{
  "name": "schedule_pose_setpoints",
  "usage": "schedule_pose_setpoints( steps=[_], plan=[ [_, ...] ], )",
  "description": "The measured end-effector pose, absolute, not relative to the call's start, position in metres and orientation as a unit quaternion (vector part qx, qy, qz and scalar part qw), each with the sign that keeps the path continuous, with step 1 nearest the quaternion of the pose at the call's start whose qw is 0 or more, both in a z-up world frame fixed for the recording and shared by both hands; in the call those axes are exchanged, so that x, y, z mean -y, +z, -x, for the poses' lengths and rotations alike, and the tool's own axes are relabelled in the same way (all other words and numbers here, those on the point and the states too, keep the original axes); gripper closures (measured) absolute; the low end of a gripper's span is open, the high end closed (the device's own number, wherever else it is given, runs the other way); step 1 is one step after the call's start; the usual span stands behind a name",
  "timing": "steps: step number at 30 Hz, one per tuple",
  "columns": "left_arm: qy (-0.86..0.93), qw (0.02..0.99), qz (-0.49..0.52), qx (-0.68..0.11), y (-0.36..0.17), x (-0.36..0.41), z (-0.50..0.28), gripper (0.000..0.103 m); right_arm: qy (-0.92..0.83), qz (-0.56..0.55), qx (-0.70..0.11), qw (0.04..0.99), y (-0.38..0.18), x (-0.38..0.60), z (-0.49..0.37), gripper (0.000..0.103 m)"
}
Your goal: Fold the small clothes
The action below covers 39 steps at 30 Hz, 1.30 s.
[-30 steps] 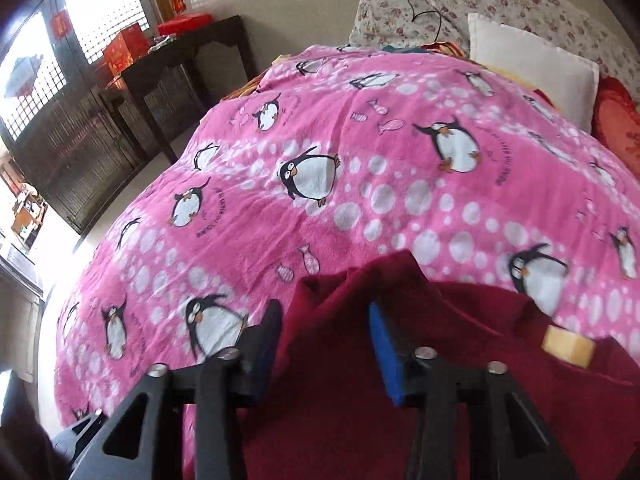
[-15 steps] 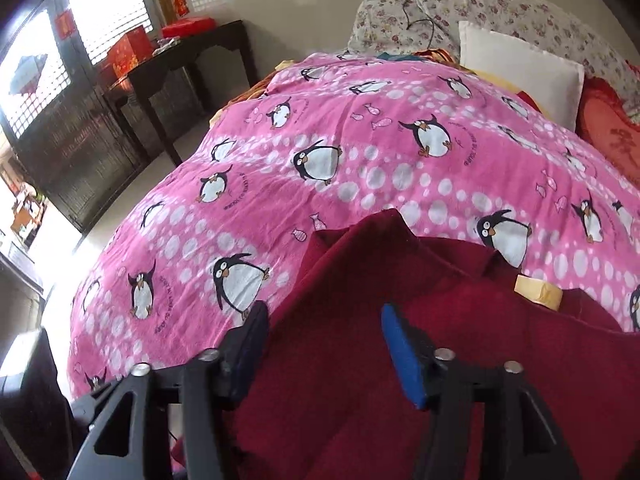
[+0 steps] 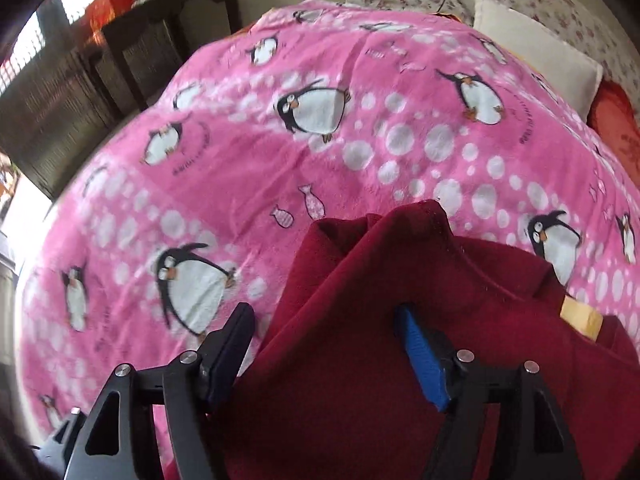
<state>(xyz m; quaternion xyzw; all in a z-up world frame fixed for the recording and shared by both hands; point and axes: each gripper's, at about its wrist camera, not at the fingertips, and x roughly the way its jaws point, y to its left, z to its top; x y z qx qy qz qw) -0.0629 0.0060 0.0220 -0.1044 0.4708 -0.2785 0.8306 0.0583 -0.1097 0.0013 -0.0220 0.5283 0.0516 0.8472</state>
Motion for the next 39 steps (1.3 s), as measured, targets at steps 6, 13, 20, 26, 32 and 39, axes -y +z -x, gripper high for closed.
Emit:
schedule_pose_setpoints(
  steps=[6, 13, 20, 26, 32, 39],
  plan=[
    [-0.299, 0.824, 0.131, -0.462, 0.022, -0.006, 0.060, 0.004, 0.059, 0.043, -0.504, 0.861, 0.004, 0.112, -0.054, 0.049],
    [-0.361, 0.791, 0.154, -0.469, 0.030, -0.001, 0.062, 0.070, 0.106, 0.003, -0.451, 0.886, 0.047, 0.136, -0.013, 0.088],
    [-0.454, 0.782, 0.130, -0.408, 0.099, 0.034, 0.099, 0.070, 0.118, -0.043, -0.366, 0.922, 0.119, 0.200, 0.055, 0.091],
    [-0.529, 0.749, 0.075, -0.392, 0.129, 0.107, 0.125, 0.070, 0.067, -0.062, -0.323, 0.942, 0.158, 0.281, 0.124, 0.091],
    [-0.561, 0.724, 0.007, -0.402, 0.117, 0.186, 0.155, 0.070, -0.002, -0.094, -0.345, 0.934, 0.127, 0.361, 0.165, 0.092],
    [-0.560, 0.696, -0.024, -0.449, 0.083, 0.220, 0.160, 0.068, -0.042, -0.127, -0.411, 0.902, 0.047, 0.406, 0.154, 0.090]
  ],
)
